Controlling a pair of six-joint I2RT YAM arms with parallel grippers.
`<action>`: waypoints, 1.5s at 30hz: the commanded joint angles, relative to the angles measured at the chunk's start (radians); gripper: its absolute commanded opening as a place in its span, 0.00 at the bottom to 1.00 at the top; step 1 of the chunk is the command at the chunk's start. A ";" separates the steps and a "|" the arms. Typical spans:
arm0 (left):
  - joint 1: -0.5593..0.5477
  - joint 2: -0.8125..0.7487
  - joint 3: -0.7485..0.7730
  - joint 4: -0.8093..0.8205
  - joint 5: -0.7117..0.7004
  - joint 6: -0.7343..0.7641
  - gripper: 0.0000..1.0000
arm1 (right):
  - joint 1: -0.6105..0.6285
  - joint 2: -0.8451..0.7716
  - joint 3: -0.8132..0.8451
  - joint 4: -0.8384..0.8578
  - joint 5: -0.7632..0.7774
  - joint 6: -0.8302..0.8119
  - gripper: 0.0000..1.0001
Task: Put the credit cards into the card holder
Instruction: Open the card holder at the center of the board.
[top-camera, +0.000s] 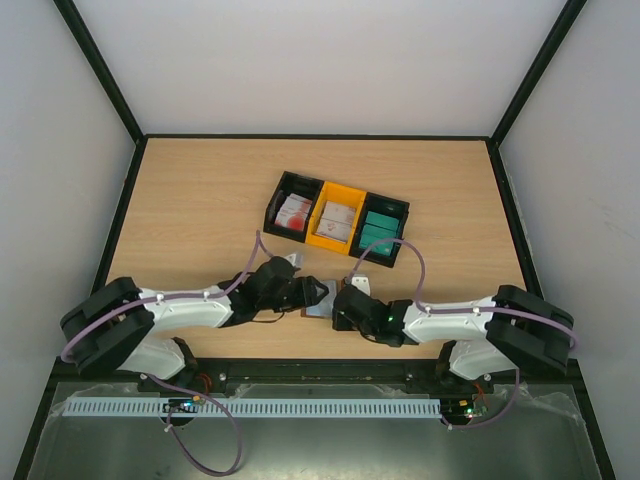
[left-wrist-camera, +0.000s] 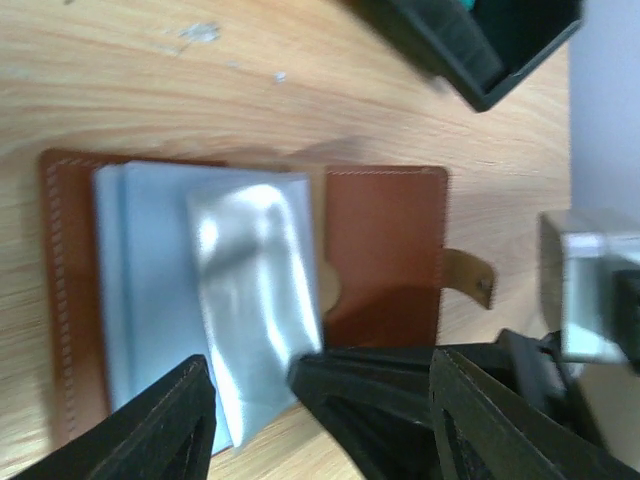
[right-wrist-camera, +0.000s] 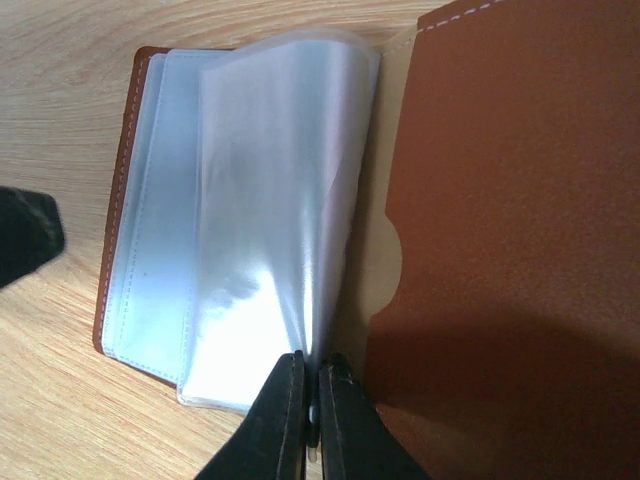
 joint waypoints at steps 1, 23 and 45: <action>0.005 0.021 -0.025 -0.034 -0.003 0.006 0.60 | -0.014 -0.023 -0.034 0.069 -0.015 0.020 0.04; 0.004 0.163 -0.096 0.192 0.101 -0.106 0.61 | -0.098 -0.079 -0.189 0.433 -0.267 0.072 0.04; 0.005 0.147 -0.056 0.182 0.116 -0.012 0.52 | -0.118 -0.214 -0.146 0.192 -0.157 0.010 0.42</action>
